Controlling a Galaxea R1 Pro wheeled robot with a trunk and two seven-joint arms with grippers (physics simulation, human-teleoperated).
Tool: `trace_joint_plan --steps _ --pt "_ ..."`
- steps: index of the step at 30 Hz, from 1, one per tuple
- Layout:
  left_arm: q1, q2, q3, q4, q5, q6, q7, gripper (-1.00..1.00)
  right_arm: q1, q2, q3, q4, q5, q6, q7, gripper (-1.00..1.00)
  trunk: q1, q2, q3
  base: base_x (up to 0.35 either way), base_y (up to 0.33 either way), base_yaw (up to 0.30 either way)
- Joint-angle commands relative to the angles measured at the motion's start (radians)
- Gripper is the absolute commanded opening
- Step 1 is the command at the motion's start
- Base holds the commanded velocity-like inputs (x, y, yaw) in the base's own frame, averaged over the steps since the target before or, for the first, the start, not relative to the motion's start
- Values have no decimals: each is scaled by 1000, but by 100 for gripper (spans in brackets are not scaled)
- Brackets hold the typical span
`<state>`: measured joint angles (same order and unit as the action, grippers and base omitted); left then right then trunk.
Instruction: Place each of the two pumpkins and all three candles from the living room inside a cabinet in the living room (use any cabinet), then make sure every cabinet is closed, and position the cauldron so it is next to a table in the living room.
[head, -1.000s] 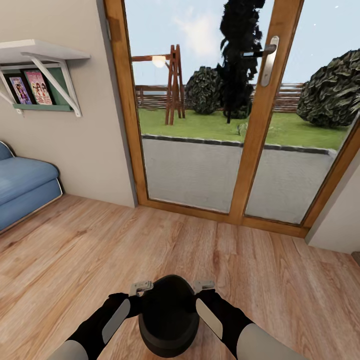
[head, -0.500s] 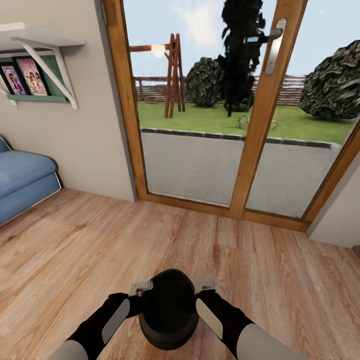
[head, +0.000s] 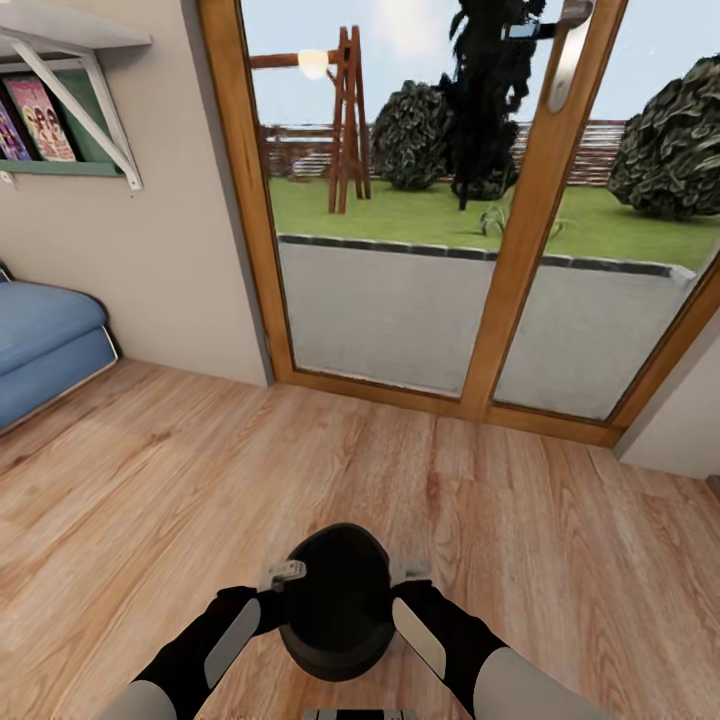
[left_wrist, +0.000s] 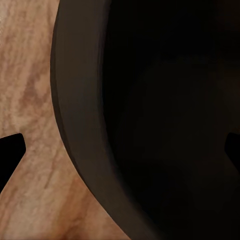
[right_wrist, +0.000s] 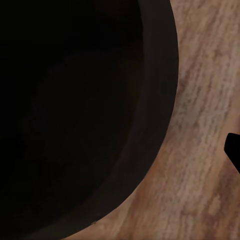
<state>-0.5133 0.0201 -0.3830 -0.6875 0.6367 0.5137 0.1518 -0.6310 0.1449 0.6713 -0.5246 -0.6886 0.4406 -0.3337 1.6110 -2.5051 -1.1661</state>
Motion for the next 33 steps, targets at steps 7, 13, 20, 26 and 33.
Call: trace_joint_plan --steps 7,13,20,26,33 --pt "-1 1 -7 -1 11 -17 9 100 -1 -1 7 -2 -8 -13 -10 100 1 -1 -13 0 0 0" --pt "-1 2 -7 -1 11 -18 9 100 -1 -1 7 -2 -8 -14 -10 100 3 -2 -28 0 0 0" --pt "-1 2 -7 -1 11 -18 9 100 -1 -1 7 -2 -10 -14 -10 100 6 -4 -55 0 0 0" --pt "-1 2 -7 -1 11 -18 9 100 -1 -1 7 -2 -9 -14 -10 100 6 -4 -59 0 0 0" --pt "-1 2 -7 -1 11 -18 9 100 -1 -1 7 -2 -10 -14 -10 100 9 -5 -82 0 0 0"
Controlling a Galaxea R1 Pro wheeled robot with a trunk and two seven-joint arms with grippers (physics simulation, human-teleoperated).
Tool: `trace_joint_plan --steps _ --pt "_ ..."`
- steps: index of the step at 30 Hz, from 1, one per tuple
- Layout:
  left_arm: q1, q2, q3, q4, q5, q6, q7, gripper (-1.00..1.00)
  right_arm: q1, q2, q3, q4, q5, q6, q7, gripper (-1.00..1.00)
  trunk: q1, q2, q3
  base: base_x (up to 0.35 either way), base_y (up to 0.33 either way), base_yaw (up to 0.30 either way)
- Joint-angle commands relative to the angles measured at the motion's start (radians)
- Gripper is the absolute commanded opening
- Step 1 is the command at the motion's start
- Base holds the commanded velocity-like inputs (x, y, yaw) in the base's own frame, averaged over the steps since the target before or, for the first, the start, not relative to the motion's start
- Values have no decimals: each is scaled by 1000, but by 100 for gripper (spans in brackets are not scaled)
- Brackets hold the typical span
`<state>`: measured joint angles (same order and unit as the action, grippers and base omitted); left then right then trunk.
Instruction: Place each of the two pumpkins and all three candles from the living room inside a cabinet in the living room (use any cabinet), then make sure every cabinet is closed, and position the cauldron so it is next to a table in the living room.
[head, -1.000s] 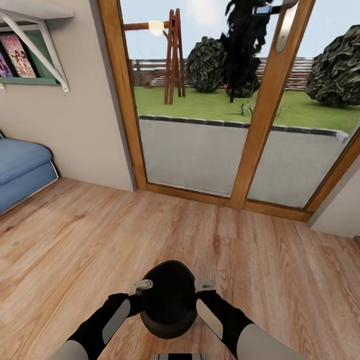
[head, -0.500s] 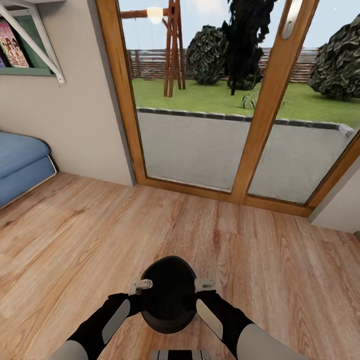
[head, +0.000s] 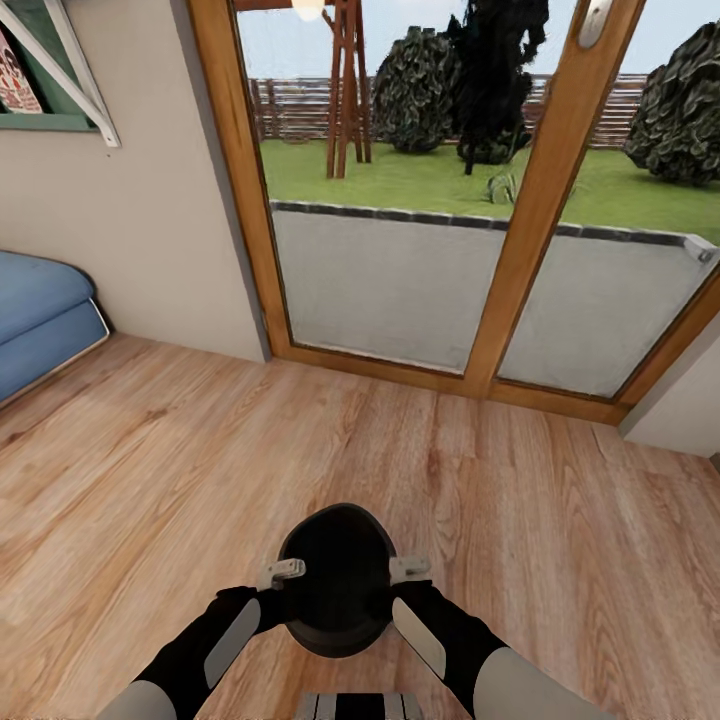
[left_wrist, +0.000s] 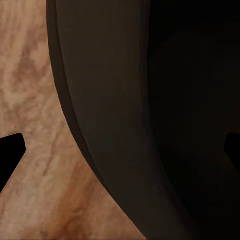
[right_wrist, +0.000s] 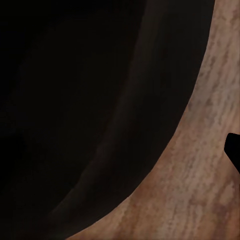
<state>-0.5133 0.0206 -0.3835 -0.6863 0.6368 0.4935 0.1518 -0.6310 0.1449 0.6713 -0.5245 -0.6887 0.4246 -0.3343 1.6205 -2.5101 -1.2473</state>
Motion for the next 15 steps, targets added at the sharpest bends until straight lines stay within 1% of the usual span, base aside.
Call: trace_joint_plan --steps 1,9,10,15 --pt "-1 1 -6 -2 11 2 9 100 -1 -1 7 -2 -10 2 -9 100 0 0 -1 0 0 0" --pt "-1 2 -6 -2 11 2 9 100 -1 -1 7 -2 -11 2 -9 100 0 0 -1 0 0 0" --pt "-1 2 -6 -2 11 2 9 100 -1 -1 7 -2 -11 2 -9 -100 0 0 -1 0 0 0" --pt "-1 2 -6 -2 11 2 9 100 -1 -1 7 -2 -9 2 -9 -100 0 0 -1 0 0 0"
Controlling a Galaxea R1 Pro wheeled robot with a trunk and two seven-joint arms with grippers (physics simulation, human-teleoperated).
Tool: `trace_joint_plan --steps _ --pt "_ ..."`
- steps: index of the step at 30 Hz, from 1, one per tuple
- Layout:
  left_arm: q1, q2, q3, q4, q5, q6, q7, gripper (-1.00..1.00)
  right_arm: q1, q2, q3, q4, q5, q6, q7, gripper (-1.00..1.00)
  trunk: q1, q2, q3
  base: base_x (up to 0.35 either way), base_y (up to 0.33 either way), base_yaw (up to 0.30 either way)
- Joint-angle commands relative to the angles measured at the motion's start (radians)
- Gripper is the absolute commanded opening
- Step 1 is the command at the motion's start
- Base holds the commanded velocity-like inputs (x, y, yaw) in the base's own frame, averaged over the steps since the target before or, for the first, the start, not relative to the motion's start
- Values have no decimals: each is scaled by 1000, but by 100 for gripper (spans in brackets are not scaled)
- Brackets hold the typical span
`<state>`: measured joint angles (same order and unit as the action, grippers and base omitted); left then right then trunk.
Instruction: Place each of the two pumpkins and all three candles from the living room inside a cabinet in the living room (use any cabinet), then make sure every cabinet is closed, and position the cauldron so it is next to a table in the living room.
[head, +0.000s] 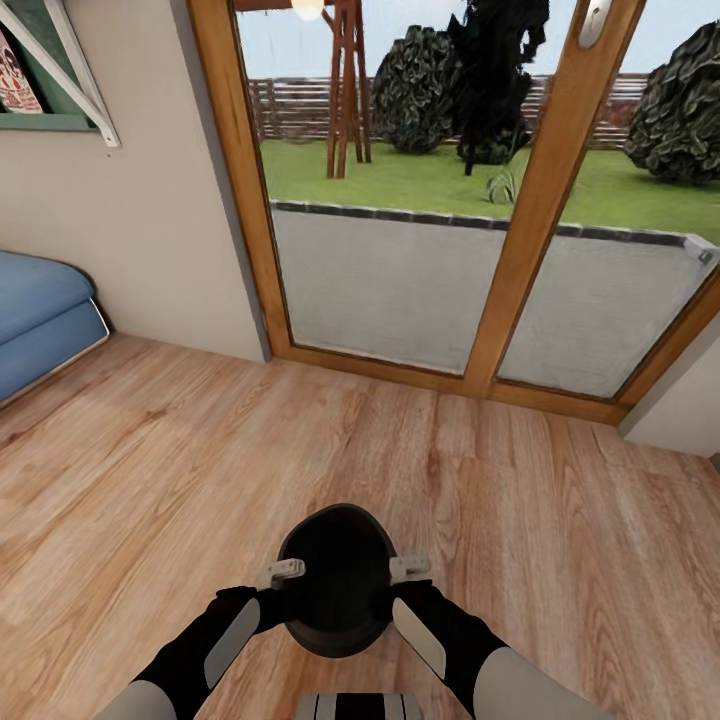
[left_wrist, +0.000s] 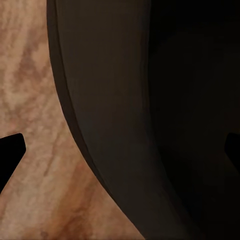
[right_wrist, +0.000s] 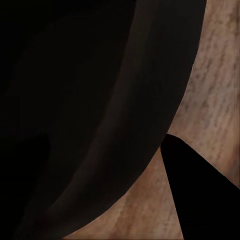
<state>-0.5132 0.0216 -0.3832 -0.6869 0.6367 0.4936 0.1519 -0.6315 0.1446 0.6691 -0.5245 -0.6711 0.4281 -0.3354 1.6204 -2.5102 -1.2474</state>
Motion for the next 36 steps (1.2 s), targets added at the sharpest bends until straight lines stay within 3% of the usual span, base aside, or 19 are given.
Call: trace_joint_plan --steps 1,5,6,29,36 --pt "-1 1 -6 -2 11 2 9 100 -1 0 9 -2 -27 -2 -8 -100 0 0 -1 0 0 0" --pt "-1 1 -6 -2 11 2 8 100 -1 0 9 -2 -27 -2 -8 -100 0 0 -1 0 0 0" --pt "-1 1 -6 -2 11 2 8 -100 -1 0 9 -2 -27 -2 -8 -100 0 0 -1 0 0 0" --pt "-1 4 -5 -2 11 2 8 -100 -1 -1 9 -2 -26 -2 -8 -100 0 0 -1 0 0 0" --pt "-1 4 -5 -2 11 2 8 -100 -1 -2 9 -3 -25 -2 -8 -100 -2 1 18 0 0 0"
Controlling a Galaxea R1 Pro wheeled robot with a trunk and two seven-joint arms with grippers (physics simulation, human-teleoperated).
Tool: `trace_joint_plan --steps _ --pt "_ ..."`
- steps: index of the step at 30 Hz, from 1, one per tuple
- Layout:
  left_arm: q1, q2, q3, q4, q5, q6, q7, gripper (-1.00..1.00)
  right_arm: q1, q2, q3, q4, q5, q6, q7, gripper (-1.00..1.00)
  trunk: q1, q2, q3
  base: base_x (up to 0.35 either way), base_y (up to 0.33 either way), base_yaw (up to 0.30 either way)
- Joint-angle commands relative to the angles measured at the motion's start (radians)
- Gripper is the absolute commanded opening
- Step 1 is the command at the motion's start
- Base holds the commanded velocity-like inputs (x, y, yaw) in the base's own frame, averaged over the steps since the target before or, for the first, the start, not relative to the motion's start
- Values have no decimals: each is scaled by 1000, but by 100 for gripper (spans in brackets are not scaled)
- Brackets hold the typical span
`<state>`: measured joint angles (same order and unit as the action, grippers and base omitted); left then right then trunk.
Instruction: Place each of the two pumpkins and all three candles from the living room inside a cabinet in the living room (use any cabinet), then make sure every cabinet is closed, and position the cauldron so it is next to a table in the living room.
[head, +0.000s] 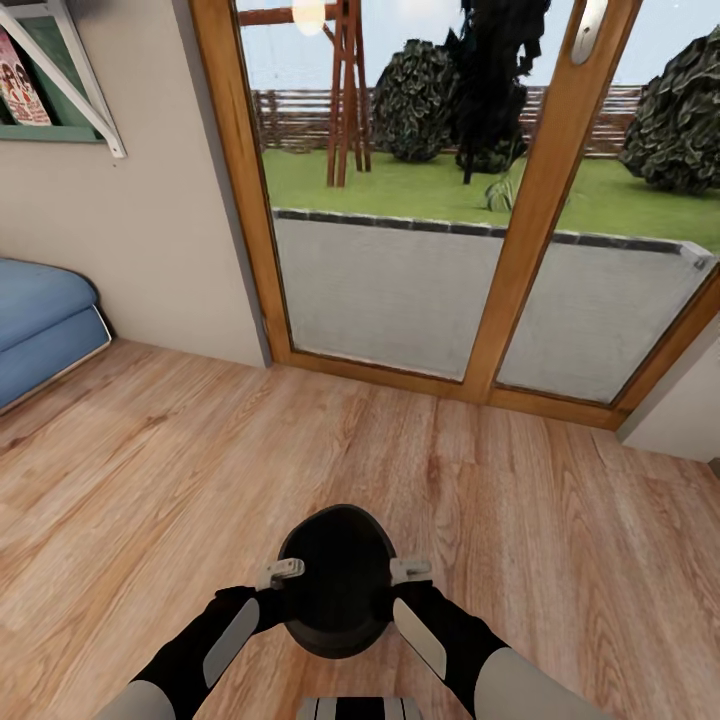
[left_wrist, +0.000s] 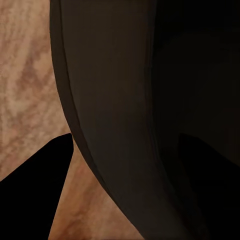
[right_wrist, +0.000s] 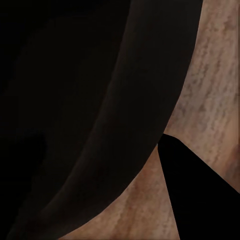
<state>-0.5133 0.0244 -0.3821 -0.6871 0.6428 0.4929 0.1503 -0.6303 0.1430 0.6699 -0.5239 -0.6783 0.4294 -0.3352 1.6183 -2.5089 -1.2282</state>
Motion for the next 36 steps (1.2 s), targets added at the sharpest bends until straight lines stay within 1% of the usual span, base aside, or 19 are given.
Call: trace_joint_plan --steps 1,7,36 --pt "-1 1 -6 -2 5 3 10 -100 -2 0 8 -4 -18 -3 -8 -100 0 0 -1 0 0 0" --pt "-1 1 -6 -2 5 3 9 -100 -2 0 8 -4 -18 -3 -8 -100 0 0 -1 0 0 0" --pt "-1 3 -6 -1 5 3 9 -100 -2 0 8 -17 -18 -13 -8 -100 -13 6 111 0 0 0"
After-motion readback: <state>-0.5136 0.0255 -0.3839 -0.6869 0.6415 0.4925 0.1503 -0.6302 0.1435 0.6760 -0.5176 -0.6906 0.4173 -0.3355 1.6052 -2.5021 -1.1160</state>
